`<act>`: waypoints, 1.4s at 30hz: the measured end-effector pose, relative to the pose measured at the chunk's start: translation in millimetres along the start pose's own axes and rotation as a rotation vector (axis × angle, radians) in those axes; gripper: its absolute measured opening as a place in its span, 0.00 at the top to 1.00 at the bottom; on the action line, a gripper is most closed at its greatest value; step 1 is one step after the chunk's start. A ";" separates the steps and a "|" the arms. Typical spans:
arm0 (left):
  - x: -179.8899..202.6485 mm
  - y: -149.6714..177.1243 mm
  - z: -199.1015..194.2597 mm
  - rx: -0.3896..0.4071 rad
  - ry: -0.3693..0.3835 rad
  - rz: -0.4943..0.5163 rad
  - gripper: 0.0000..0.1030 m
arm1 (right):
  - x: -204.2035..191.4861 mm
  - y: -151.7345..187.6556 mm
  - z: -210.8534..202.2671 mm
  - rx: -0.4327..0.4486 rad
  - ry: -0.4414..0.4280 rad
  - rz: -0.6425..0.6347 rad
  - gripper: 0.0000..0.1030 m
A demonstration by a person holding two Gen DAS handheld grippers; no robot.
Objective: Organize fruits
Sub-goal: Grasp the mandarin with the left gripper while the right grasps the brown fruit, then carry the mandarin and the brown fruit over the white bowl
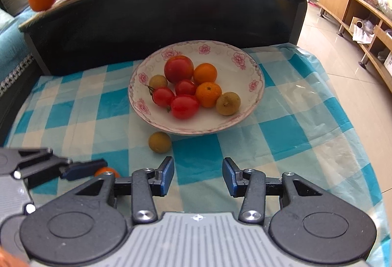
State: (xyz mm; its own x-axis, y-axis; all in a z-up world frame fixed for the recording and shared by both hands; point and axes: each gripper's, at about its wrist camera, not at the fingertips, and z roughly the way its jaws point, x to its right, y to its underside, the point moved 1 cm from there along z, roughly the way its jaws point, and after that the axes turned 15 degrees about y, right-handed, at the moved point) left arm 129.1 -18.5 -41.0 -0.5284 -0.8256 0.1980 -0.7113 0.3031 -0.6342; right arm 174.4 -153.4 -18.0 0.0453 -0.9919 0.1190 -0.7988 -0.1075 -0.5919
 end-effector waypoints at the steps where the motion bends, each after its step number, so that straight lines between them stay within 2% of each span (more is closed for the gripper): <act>1: -1.6 1.7 -0.7 -0.001 0.001 -0.003 0.61 | -2.5 -1.2 0.7 0.007 -0.012 0.010 0.55; 13: -9.6 11.6 -6.1 -0.002 0.026 -0.021 0.61 | -46.6 -15.2 37.6 -0.008 0.002 -0.051 0.56; 16: -8.1 12.0 -5.4 -0.002 0.019 -0.010 0.60 | -52.0 -14.2 36.3 0.025 0.015 -0.109 0.69; 23: -3.2 11.1 -3.2 -0.012 0.009 -0.003 0.60 | -40.9 2.6 21.8 0.043 0.044 -0.194 0.71; 27: 3.2 12.3 -0.8 -0.018 0.008 0.004 0.60 | -29.0 17.1 5.7 0.053 0.105 -0.236 0.71; 34: 23.0 12.5 3.5 -0.022 0.016 0.035 0.61 | -4.3 36.4 -21.0 0.063 0.197 -0.215 0.71; 42: 34.4 8.8 0.4 0.000 0.015 0.041 0.61 | 3.6 44.6 -40.1 0.094 0.237 -0.204 0.71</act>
State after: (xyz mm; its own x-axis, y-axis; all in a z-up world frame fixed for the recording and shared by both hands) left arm 104.8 -44.4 -40.0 -0.5637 -0.8054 0.1831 -0.6889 0.3362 -0.6422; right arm 114.9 -159.0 -11.9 0.0490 -0.9071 0.4180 -0.7286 -0.3188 -0.6063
